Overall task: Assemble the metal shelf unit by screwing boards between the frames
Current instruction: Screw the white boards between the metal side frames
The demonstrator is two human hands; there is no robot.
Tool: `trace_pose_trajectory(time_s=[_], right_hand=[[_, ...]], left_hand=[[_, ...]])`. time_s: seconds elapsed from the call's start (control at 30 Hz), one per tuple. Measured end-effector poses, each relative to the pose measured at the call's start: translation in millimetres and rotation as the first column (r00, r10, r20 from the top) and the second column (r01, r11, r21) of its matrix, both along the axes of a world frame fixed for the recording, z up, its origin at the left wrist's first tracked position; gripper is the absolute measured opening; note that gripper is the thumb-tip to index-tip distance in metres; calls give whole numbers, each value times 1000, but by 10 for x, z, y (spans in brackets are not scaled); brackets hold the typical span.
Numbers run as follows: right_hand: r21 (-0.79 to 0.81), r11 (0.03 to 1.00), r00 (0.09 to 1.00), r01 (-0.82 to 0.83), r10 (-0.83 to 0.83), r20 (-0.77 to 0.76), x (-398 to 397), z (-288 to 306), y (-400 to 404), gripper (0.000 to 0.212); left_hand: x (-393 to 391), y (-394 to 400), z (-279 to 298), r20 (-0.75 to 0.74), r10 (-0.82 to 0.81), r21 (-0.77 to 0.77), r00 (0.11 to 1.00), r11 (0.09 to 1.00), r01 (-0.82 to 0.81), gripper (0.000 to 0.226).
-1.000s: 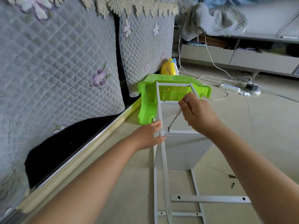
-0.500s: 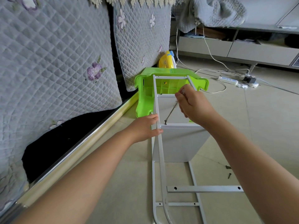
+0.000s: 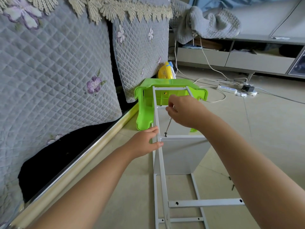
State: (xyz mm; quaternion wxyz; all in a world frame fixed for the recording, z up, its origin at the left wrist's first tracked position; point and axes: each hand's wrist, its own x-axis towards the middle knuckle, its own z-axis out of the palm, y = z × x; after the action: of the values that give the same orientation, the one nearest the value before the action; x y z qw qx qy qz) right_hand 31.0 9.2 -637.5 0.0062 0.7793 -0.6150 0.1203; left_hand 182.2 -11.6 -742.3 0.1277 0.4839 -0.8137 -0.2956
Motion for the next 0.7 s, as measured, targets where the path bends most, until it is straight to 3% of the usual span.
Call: trace_pose_trajectory(time_s=[0.1, 0.17, 0.3, 0.47, 0.57, 0.67, 0.7], right_hand=[[162, 986, 995, -50, 35, 94, 28, 99, 64, 11], [230, 972, 997, -43, 27, 72, 28, 172, 77, 9], [194, 981, 989, 9, 19, -145, 56, 268, 54, 24], [113, 994, 918, 10, 36, -395, 183, 282, -6, 37], [135, 989, 924, 59, -3, -383, 220, 270, -23, 38], [271, 961, 966, 63, 10, -258, 161, 286, -23, 20], [298, 954, 971, 45, 29, -239, 134, 291, -19, 24]], left_hand=[[-5, 15, -17, 18, 1, -25, 1000, 1000, -1, 61], [-4, 22, -31, 12, 12, -40, 1000, 999, -12, 60], [-3, 38, -48, -7, 12, -38, 1000, 999, -13, 59], [3, 40, -48, -21, 8, -32, 1000, 999, -9, 59], [-1, 41, -62, -34, 9, -34, 999, 999, -10, 59], [3, 43, -76, -46, 5, -29, 999, 1000, -6, 59], [5, 38, -82, -50, 6, -26, 999, 1000, -7, 60]])
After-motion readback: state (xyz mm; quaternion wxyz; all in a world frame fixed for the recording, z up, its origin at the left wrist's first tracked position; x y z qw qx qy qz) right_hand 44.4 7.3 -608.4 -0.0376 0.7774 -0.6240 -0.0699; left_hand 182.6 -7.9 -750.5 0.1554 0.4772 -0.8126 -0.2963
